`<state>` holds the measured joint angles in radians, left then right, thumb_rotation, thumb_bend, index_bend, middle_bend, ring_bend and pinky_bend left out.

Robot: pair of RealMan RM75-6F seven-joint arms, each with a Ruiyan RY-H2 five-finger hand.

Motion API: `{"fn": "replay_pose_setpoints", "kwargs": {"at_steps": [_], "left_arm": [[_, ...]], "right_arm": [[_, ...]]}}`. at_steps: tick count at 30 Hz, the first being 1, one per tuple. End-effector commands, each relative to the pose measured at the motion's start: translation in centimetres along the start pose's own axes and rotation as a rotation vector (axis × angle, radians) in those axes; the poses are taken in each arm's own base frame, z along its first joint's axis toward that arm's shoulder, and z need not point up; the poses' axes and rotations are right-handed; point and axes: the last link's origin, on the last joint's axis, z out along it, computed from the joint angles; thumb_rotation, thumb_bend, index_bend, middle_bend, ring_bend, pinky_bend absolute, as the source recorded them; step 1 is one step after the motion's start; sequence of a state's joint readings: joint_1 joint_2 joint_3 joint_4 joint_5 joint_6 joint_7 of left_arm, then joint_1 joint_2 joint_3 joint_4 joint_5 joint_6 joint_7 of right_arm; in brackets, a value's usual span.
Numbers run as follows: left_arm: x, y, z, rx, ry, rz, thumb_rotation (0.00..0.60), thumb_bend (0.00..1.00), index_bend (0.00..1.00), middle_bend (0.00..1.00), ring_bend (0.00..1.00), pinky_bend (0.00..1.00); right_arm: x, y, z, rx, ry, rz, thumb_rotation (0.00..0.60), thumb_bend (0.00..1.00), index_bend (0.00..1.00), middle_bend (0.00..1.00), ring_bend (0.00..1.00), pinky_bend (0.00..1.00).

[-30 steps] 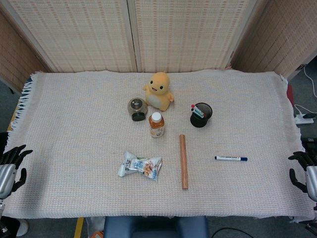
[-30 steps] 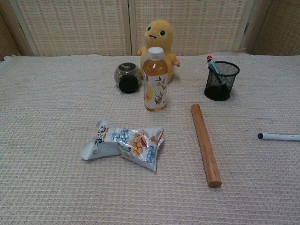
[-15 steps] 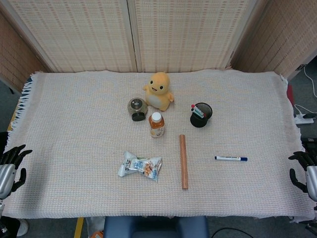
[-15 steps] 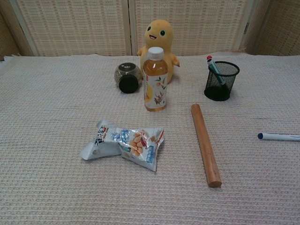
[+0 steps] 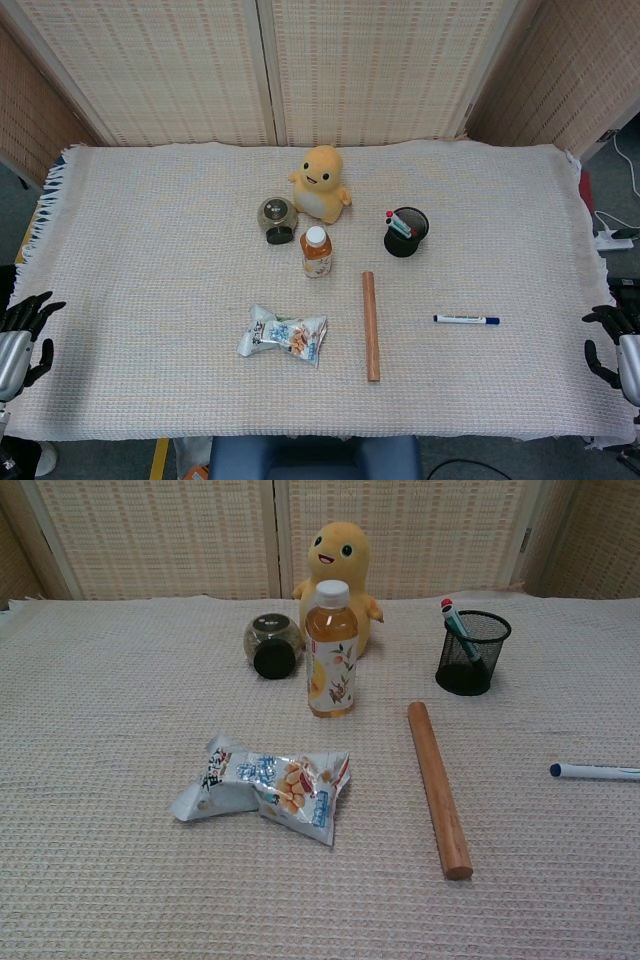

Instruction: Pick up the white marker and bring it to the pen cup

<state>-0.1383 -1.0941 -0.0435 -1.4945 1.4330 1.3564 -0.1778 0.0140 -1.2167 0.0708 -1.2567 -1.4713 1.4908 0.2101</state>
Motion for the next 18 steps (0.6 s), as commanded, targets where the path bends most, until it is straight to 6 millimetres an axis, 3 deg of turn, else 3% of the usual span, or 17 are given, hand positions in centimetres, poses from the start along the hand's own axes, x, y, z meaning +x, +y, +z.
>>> {"fn": "replay_pose_setpoints", "kwargs": {"at_steps": [1, 9, 18], "left_arm": [[0.0, 0.0, 0.0, 0.0, 0.0, 0.0, 0.6, 0.64, 0.18, 0.04, 0.0, 0.07], [0.4, 0.1, -0.2, -0.004, 0.012, -0.017, 0.6, 0.64, 0.18, 0.04, 0.0, 0.07], [0.2, 0.4, -0.2, -0.02, -0.006, -0.016, 0.6, 0.64, 0.18, 0.04, 0.0, 0.07]], "right_arm": [[0.0, 0.0, 0.1, 0.0, 0.001, -0.001, 0.6, 0.41, 0.38, 0.26, 0.22, 0.12], [-0.4, -0.2, 1.1, 0.009, -0.03, -0.009, 0.6, 0.41, 0.38, 0.26, 0.22, 0.12], [-1.7, -5.0, 7.0, 0.151, -0.144, -0.026, 0.6, 0.41, 0.43, 0.26, 0.22, 0.12]]}}
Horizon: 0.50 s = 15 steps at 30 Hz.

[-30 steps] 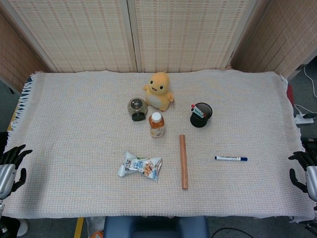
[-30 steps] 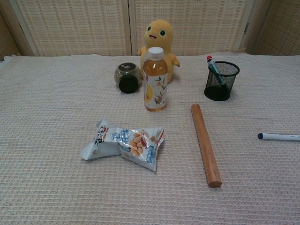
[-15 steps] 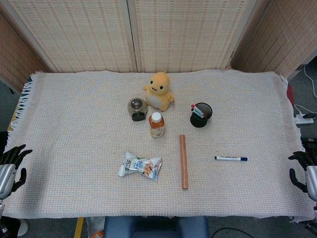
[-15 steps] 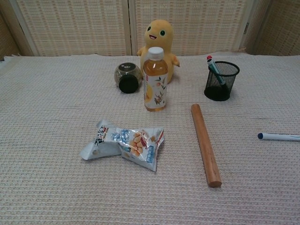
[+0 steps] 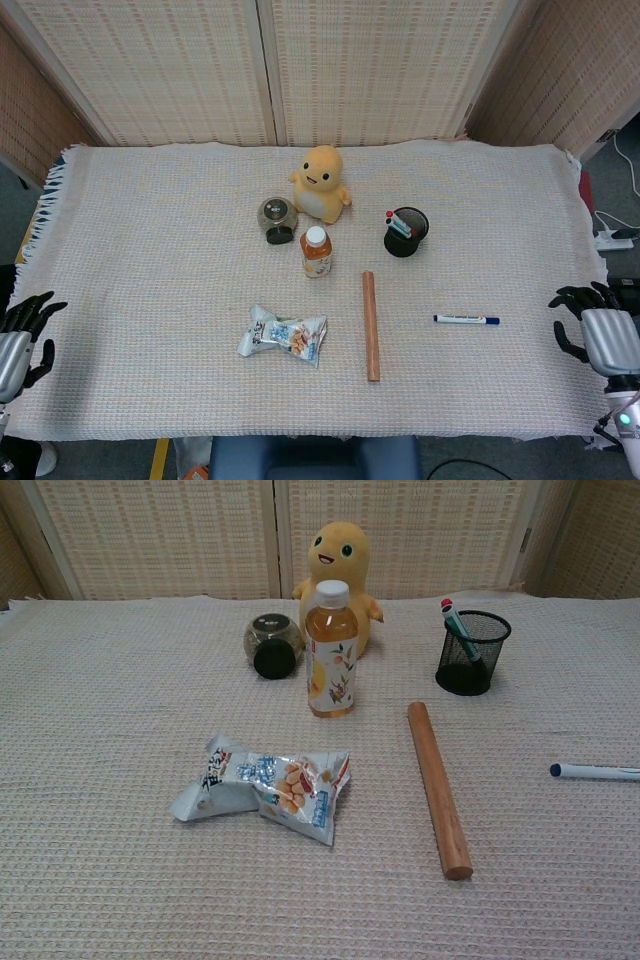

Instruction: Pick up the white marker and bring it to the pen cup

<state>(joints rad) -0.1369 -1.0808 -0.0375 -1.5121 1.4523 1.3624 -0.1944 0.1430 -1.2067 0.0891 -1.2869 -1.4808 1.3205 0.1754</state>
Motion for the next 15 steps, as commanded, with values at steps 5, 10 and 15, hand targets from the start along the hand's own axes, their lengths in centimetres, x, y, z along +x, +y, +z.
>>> {"fn": "replay_pose_setpoints", "kwargs": {"at_steps": [5, 10, 15], "left_arm": [[-0.1, 0.1, 0.0, -0.003, -0.002, 0.001, 0.6, 0.64, 0.18, 0.04, 0.0, 0.07], [0.0, 0.1, 0.0, 0.0, -0.001, 0.002, 0.6, 0.63, 0.18, 0.04, 0.0, 0.07], [0.0, 0.1, 0.0, 0.0, -0.001, 0.004, 0.6, 0.64, 0.18, 0.04, 0.0, 0.07]], "right_arm": [[-2.9, -5.5, 5.1, 0.141, -0.168, -0.021, 0.6, 0.41, 0.42, 0.26, 0.22, 0.12], [-5.3, -8.4, 5.8, 0.202, -0.256, -0.034, 0.6, 0.41, 0.41, 0.26, 0.22, 0.12], [-7.0, -10.1, 5.7, 0.239, -0.329, -0.049, 0.6, 0.41, 0.41, 0.26, 0.22, 0.12]]}}
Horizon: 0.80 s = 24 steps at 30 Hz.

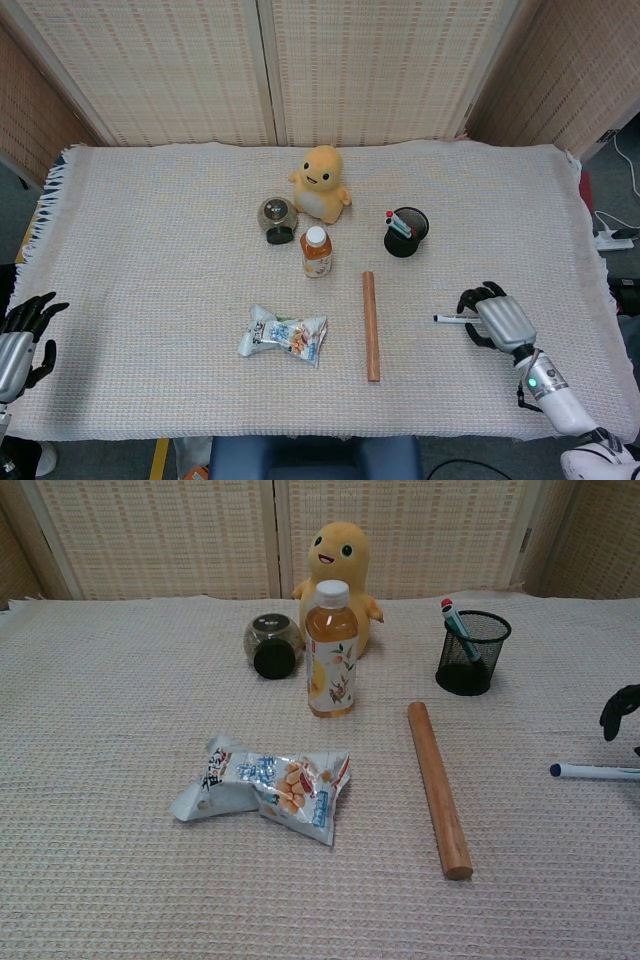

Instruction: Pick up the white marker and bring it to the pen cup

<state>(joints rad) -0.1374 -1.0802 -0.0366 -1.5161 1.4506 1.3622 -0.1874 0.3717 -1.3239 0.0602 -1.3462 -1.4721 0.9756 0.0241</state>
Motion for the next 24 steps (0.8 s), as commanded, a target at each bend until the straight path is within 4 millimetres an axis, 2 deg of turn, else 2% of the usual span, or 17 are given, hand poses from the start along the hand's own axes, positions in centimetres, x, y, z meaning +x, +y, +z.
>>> {"fn": "replay_pose_setpoints", "kwargs": {"at_steps": [1, 5, 17, 24], "left_arm": [[0.0, 0.0, 0.0, -0.001, 0.001, 0.0, 0.6, 0.64, 0.18, 0.04, 0.0, 0.07], [0.1, 0.0, -0.1, 0.0, 0.008, -0.003, 0.6, 0.63, 0.18, 0.04, 0.0, 0.07], [0.1, -0.1, -0.1, 0.003, 0.006, 0.0, 0.6, 0.63, 0.18, 0.04, 0.0, 0.07], [0.1, -0.2, 0.0, 0.008, 0.003, -0.001, 0.6, 0.63, 0.18, 0.04, 0.0, 0.07]], "right_arm": [[-1.0, -1.0, 0.5, 0.018, -0.046, -0.01, 0.6, 0.41, 0.41, 0.26, 0.22, 0.12], [-1.5, -0.8, 1.1, -0.001, -0.072, -0.036, 0.6, 0.41, 0.41, 0.26, 0.22, 0.12], [-0.9, 0.1, 3.4, -0.05, -0.089, -0.058, 0.6, 0.41, 0.41, 0.26, 0.22, 0.12], [-1.1, -0.5, 3.8, -0.052, -0.091, -0.087, 0.6, 0.4, 0.39, 0.26, 0.21, 0.12]]}}
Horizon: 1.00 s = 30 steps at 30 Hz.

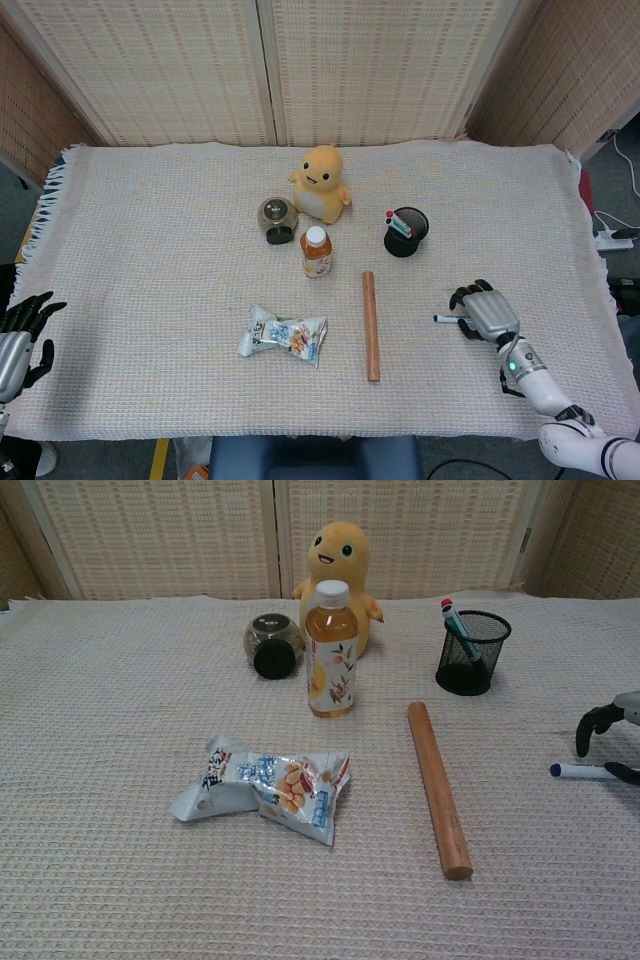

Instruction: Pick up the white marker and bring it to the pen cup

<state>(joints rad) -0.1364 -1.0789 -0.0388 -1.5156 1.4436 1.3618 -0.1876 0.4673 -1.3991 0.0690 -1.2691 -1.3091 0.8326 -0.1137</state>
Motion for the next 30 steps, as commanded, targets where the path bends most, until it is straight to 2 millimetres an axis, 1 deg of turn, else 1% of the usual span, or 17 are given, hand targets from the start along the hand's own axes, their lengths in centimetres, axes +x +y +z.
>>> {"fn": "replay_pose_setpoints", "kwargs": {"at_steps": [1, 5, 7, 12, 15, 19, 24, 30], "left_arm": [[0.0, 0.0, 0.0, 0.001, 0.0, -0.001, 0.6, 0.63, 0.18, 0.04, 0.0, 0.07], [0.0, 0.0, 0.0, -0.001, 0.0, -0.002, 0.6, 0.63, 0.18, 0.04, 0.0, 0.07], [0.0, 0.0, 0.0, -0.002, -0.002, -0.002, 0.6, 0.64, 0.18, 0.04, 0.0, 0.07], [0.1, 0.0, 0.0, -0.004, 0.002, -0.004, 0.6, 0.63, 0.18, 0.04, 0.0, 0.07], [0.2, 0.0, -0.1, -0.004, 0.006, -0.01, 0.6, 0.63, 0.18, 0.04, 0.0, 0.07], [0.3, -0.1, -0.1, -0.004, 0.007, -0.014, 0.6, 0.63, 0.18, 0.04, 0.0, 0.07], [0.3, 0.0, -0.1, -0.007, 0.005, -0.015, 0.6, 0.63, 0.18, 0.04, 0.0, 0.07], [0.3, 0.0, -0.1, -0.005, 0.007, -0.017, 0.6, 0.63, 0.18, 0.04, 0.0, 0.07]], "right_arm": [[0.1, -0.4, 0.2, 0.001, 0.008, -0.013, 0.6, 0.38, 0.39, 0.26, 0.21, 0.12], [0.5, -0.7, 0.5, -0.002, 0.019, -0.028, 0.6, 0.31, 0.39, 0.26, 0.21, 0.12], [0.6, -1.0, 0.6, 0.004, 0.019, -0.04, 0.6, 0.29, 0.39, 0.26, 0.21, 0.12], [0.6, -1.9, 0.8, 0.016, 0.015, -0.054, 0.6, 0.29, 0.41, 0.26, 0.21, 0.12], [0.2, -2.3, 1.0, 0.016, 0.002, -0.064, 0.6, 0.29, 0.41, 0.26, 0.22, 0.12], [-0.2, -2.4, 1.1, 0.009, -0.013, -0.081, 0.6, 0.29, 0.42, 0.26, 0.22, 0.12], [-0.2, -2.4, 1.2, -0.004, -0.018, -0.08, 0.6, 0.29, 0.42, 0.26, 0.23, 0.12], [-0.2, -2.5, 1.5, -0.009, -0.01, -0.083, 0.6, 0.29, 0.46, 0.26, 0.26, 0.16]]}}
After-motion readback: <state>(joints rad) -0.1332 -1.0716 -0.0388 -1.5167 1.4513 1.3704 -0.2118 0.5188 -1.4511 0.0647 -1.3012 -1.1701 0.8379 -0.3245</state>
